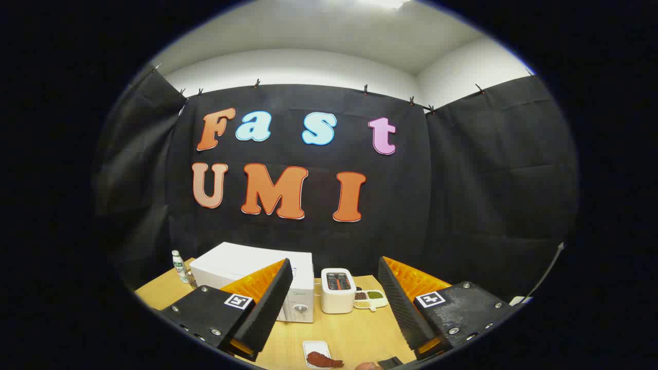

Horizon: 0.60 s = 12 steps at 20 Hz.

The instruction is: Open the microwave, put the food inside, and close the microwave door.

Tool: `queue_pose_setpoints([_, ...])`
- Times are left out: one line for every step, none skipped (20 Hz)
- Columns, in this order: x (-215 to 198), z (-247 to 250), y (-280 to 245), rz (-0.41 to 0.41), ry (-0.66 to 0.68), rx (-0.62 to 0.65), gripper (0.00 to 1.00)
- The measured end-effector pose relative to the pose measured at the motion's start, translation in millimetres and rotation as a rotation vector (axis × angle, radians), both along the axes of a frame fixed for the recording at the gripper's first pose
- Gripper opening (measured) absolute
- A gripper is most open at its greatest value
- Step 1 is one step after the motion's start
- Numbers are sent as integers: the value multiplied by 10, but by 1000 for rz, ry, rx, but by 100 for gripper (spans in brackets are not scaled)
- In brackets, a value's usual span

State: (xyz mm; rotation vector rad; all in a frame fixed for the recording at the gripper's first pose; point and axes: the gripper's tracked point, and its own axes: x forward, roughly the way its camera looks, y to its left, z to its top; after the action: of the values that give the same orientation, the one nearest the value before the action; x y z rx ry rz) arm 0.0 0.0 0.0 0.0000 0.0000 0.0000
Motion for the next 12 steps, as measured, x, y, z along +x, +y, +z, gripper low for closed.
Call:
queue_pose_setpoints([11, 42, 54, 13, -24, 7, 99])
queue_pose_setpoints([19, 46, 68, 24, -37, 17, 99])
queue_pose_setpoints([19, 34, 80, 20, -43, 41, 99])
queue_pose_setpoints([21, -13, 83, 13, -31, 69, 99])
queue_pose_setpoints([20, -31, 144, 26, -29, 89, 99])
queue_pose_setpoints([29, -18, 207, 38, -35, 97, 99])
queue_pose_setpoints([48, -29, 244, 42, -37, 88, 99])
queue_pose_setpoints([81, -95, 222, 32, -22, 70, 99])
queue_pose_setpoints([110, -165, 212, 21, -4, 53, 99])
queue_pose_setpoints([104, -205, 239, 18, 6, 49, 99])
queue_pose_setpoints([106, -233, 279, 25, 15, 57, 99])
queue_pose_setpoints([116, -265, 321, 31, 21, 61, 99])
